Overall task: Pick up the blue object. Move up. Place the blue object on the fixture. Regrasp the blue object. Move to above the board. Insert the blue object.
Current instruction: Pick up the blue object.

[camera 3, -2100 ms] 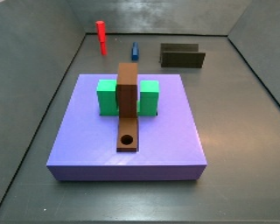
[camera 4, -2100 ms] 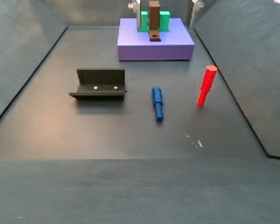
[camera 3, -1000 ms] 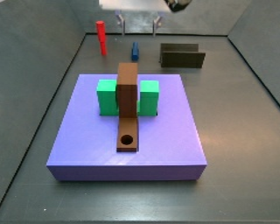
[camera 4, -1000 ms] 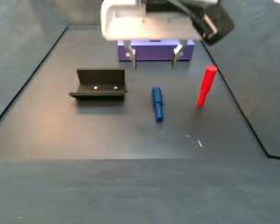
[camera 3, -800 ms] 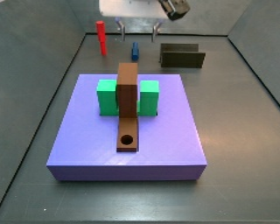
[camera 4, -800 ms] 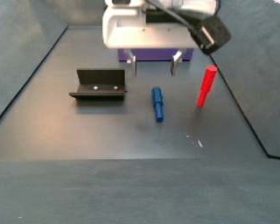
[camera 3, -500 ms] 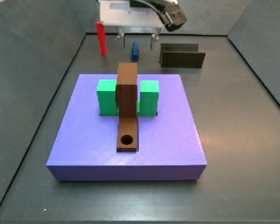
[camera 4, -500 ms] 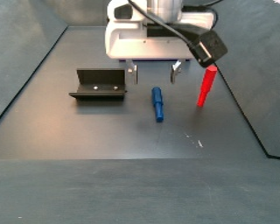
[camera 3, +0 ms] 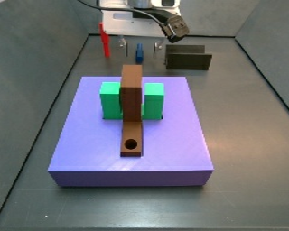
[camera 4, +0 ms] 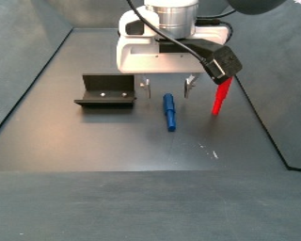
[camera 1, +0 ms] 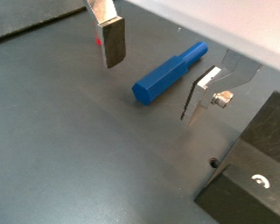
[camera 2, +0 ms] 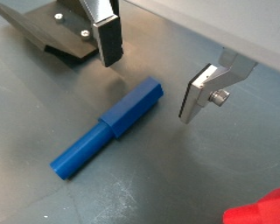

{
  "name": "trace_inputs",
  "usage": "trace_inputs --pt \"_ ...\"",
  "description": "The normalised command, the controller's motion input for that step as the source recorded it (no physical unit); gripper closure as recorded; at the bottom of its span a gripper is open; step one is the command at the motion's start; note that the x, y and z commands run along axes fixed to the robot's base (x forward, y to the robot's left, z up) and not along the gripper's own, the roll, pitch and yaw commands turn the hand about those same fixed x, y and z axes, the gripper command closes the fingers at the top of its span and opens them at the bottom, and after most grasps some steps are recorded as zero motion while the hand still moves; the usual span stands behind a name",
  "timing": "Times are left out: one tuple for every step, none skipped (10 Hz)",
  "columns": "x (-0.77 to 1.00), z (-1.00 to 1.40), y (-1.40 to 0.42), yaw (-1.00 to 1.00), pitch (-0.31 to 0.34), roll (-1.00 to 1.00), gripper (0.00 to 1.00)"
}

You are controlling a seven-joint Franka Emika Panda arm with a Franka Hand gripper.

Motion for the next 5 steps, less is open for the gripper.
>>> trace_inputs --pt "0.00 -0.22 0.01 0.00 0.000 0.12 0.00" --pt "0.00 -0.21 0.04 0.00 0.000 0.11 0.00" --pt "0.00 -0.14 0.06 0.00 0.000 0.08 0.00" --pt "0.00 0.00 0.08 0.00 0.000 0.00 0.00" --pt "0.00 0.00 0.08 0.00 0.000 0.02 0.00"
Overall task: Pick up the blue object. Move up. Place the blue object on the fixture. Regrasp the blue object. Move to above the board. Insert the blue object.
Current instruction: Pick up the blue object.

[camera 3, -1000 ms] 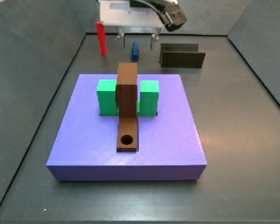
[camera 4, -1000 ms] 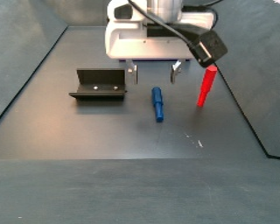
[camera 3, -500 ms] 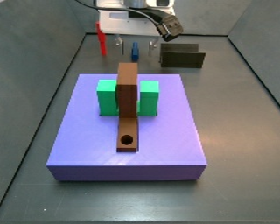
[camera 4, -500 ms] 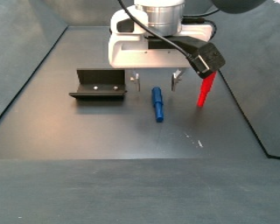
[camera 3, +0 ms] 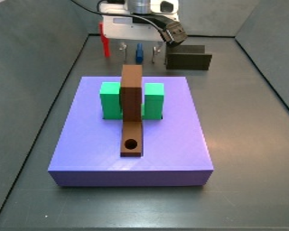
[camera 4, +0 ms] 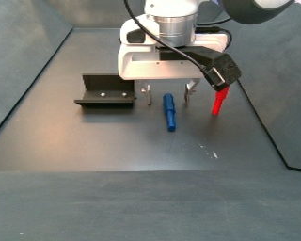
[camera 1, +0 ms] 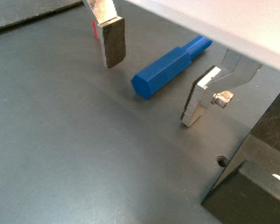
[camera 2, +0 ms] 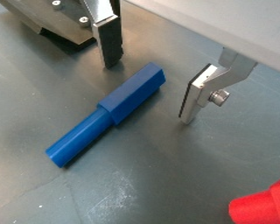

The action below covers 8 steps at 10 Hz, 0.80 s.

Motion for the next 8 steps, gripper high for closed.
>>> trace_inputs --pt "0.00 -0.02 0.00 0.00 0.000 0.00 0.00" --pt "0.00 -0.05 0.00 0.00 0.000 0.00 0.00" --pt "0.00 -0.09 0.00 0.00 0.000 0.00 0.00" --pt "0.00 -0.15 0.00 0.00 -0.007 0.00 0.00" --pt "0.00 -0.07 0.00 0.00 0.000 -0.01 0.00" --pt "0.00 0.00 0.03 0.00 0.000 0.00 0.00" --pt "0.00 0.00 0.00 0.00 0.000 0.00 0.00" --pt "0.00 0.00 0.00 0.00 0.000 0.00 1.00"
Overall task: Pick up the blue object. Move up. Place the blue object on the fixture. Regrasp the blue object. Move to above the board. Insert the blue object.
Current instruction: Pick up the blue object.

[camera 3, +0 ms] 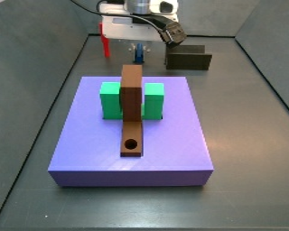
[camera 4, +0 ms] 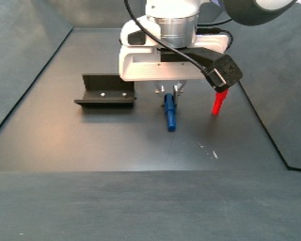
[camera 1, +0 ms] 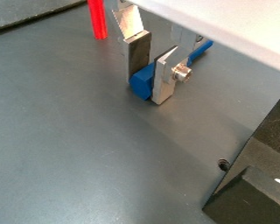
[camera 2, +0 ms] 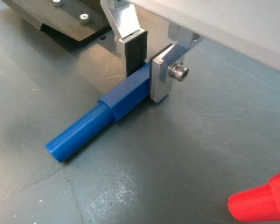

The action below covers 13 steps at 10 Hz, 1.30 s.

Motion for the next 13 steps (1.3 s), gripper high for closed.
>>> trace_inputs --pt "0.00 0.00 0.00 0.00 0.000 0.00 1.00" --pt "0.00 0.00 0.00 0.00 0.000 0.00 1.00" --pt "0.00 0.00 0.00 0.00 0.000 0.00 1.00" --pt "0.00 0.00 0.00 0.00 0.000 0.00 1.00" --pt "0.00 0.00 0.00 0.00 0.000 0.00 1.00" --pt "0.00 0.00 0.00 0.00 0.000 0.00 1.00" --pt "0.00 0.00 0.00 0.00 0.000 0.00 1.00" --pt "0.00 0.00 0.00 0.00 0.000 0.00 1.00" --pt "0.00 0.00 0.00 0.00 0.000 0.00 1.00" --pt "0.00 0.00 0.00 0.00 0.000 0.00 1.00" --pt "0.00 0.00 0.00 0.00 0.000 0.00 1.00" --pt "0.00 0.00 0.00 0.00 0.000 0.00 1.00" --pt "0.00 0.00 0.00 0.00 0.000 0.00 1.00"
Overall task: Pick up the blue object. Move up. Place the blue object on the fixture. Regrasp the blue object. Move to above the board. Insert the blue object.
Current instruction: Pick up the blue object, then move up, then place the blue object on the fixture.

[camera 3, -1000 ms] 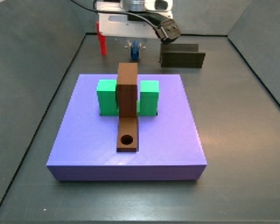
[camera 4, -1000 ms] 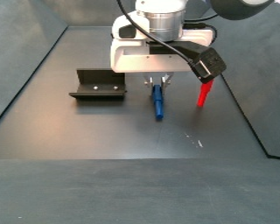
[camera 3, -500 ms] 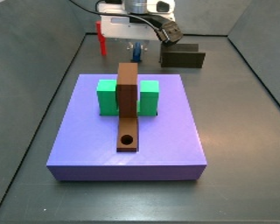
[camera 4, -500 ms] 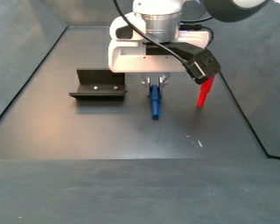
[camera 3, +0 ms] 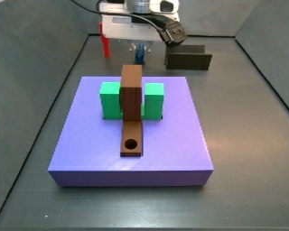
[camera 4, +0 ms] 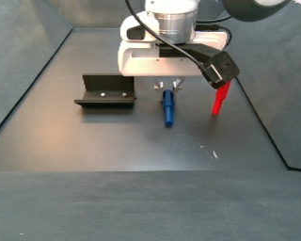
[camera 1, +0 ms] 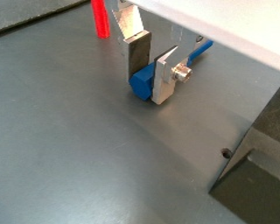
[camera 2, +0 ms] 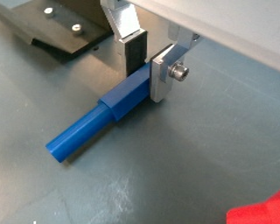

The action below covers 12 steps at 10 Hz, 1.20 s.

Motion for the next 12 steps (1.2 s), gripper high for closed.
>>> trace_inputs --pt "0.00 0.00 0.00 0.00 0.000 0.00 1.00" --pt "0.00 0.00 0.00 0.00 0.000 0.00 1.00" --pt "0.00 0.83 0.00 0.00 0.000 0.00 1.00" --pt "-0.06 0.78 0.00 0.03 0.030 -0.01 1.00" --pt "-0.08 0.65 0.00 0.03 0.035 -0.01 1.00" --pt "-0.03 0.18 0.00 0.01 -0.006 0.02 1.00" --pt "0.00 -0.01 0.00 0.00 -0.020 -0.03 1.00" --pt "0.00 -0.01 0.00 0.00 -0.009 -0.03 1.00" --pt "0.00 0.00 0.00 0.00 0.000 -0.02 1.00" --pt "0.03 0.00 0.00 -0.01 0.000 0.00 1.00" --pt "0.07 0.00 -0.09 -0.04 0.000 0.00 1.00" --pt "0.21 0.00 0.00 0.00 0.014 -0.12 1.00"
